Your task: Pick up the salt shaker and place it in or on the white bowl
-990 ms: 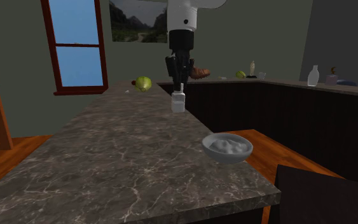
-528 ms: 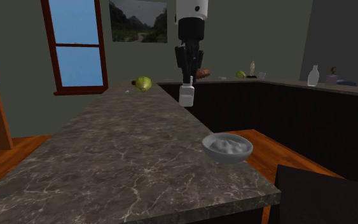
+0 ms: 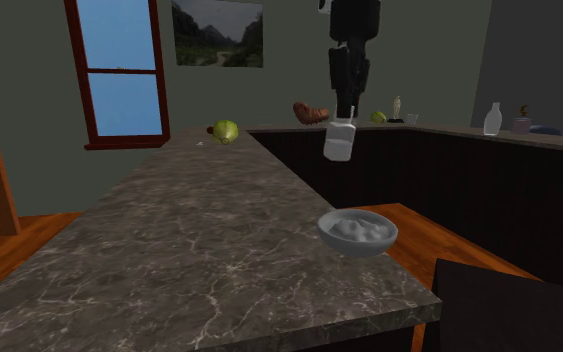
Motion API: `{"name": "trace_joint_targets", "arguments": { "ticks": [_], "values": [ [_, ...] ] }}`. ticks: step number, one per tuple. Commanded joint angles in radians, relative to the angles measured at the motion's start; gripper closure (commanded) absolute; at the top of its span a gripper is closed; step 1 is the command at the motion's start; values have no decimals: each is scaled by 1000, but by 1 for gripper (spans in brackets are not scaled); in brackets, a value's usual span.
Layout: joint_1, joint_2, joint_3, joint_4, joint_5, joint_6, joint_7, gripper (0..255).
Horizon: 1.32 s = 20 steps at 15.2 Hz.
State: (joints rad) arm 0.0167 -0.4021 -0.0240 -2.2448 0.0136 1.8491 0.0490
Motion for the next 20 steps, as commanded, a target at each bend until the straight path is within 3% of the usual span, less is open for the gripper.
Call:
{"name": "trace_joint_targets", "arguments": {
  "ticks": [1,20],
  "values": [
    [6,-118,13,-80,4,-39,19,255],
    [6,-66,13,-297,6,231,13,255]
  ]
}}
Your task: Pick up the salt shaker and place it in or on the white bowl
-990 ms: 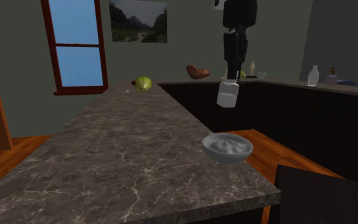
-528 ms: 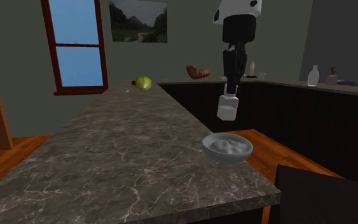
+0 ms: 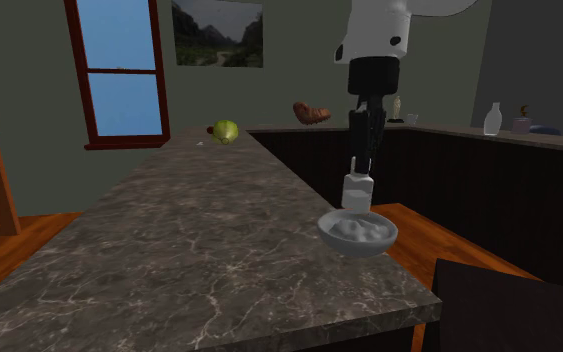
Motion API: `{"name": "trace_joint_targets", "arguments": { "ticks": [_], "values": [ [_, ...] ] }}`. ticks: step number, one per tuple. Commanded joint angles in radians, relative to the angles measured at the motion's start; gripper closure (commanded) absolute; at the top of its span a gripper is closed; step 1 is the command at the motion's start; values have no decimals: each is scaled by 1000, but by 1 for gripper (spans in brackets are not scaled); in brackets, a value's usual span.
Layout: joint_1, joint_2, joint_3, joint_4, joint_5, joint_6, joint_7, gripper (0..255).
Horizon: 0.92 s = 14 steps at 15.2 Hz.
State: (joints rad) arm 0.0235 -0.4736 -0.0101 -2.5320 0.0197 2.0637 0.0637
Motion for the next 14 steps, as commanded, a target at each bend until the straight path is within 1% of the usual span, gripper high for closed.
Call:
{"name": "trace_joint_targets", "arguments": {
  "ticks": [1,3,11,12,14],
  "values": [
    [0,11,-1,-20,0,31,-2,255],
    [0,19,-1,-34,0,53,-2,255],
    [0,19,-1,-34,0,53,-2,255],
    [0,19,-1,-34,0,53,-2,0],
    [0,19,-1,-34,0,53,-2,0]
  ]
}}
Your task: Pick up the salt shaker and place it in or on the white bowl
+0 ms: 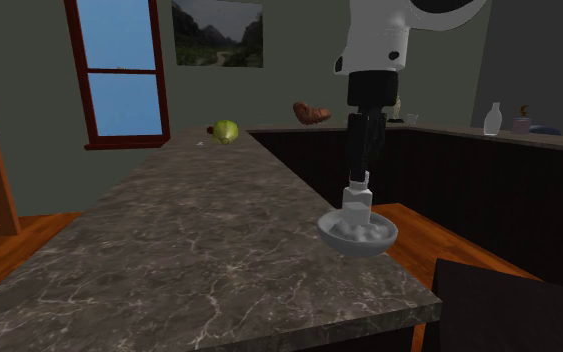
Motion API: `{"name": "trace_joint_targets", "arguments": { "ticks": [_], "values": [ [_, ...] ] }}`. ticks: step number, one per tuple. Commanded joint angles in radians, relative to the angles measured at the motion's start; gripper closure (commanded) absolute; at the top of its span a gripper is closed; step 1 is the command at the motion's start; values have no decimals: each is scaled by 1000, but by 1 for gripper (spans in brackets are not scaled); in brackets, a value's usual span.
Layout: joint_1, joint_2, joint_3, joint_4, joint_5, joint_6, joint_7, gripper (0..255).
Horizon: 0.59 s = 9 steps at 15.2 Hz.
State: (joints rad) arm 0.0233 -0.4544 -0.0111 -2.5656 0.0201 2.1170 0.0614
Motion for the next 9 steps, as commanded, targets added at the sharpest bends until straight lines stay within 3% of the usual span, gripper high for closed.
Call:
{"name": "trace_joint_targets", "arguments": {
  "ticks": [1,3,7,9],
  "values": [
    [0,0,0,0,0,0,0,0],
    [0,0,0,0,0,0,0,0],
    [-2,-45,-1,95,-2,-140,1,0],
    [-2,-45,-1,95,-2,-140,1,0]
  ]
}}
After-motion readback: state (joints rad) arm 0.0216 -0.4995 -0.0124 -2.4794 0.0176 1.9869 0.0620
